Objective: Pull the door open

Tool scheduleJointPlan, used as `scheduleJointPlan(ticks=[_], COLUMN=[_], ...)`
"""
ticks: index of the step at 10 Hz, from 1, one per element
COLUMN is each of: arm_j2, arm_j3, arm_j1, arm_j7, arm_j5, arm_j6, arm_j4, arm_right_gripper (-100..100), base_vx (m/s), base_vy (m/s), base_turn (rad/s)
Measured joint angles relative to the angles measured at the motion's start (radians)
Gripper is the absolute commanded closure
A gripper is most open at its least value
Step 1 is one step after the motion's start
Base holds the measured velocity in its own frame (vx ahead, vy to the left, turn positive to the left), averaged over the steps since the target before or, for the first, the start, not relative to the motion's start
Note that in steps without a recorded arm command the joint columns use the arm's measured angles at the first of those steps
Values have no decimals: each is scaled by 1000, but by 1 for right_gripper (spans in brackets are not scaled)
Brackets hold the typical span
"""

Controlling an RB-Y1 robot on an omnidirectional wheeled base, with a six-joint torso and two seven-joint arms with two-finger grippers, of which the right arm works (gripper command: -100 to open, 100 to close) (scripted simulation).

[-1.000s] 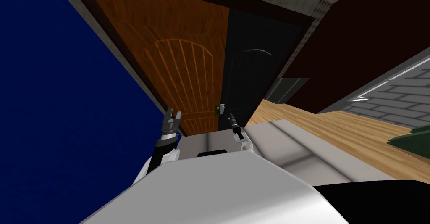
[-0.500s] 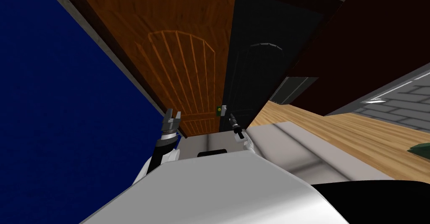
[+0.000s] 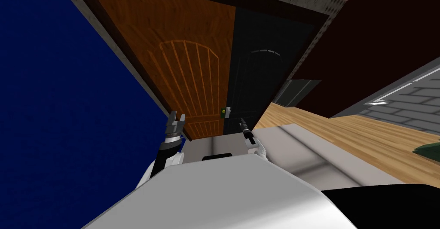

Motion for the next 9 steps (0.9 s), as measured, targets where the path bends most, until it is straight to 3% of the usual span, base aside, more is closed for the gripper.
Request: scheduleJointPlan(ticks=[2,4,5,9], arm_j2=[-33,-62,-71,-71], arm_j3=[-35,-76,-84,-75], arm_j1=[-4,-10,-10,-31], arm_j7=[-8,-10,-16,-25], arm_j5=[-14,-31,-37,-46], arm_j6=[0,-20,-16,-17], arm_j4=[29,75,73,64], arm_right_gripper=[-100,-100,-100,-100], base_vx=[38,126,170,183], base_vy=[4,11,-17,31], base_turn=[64,144,92,150])
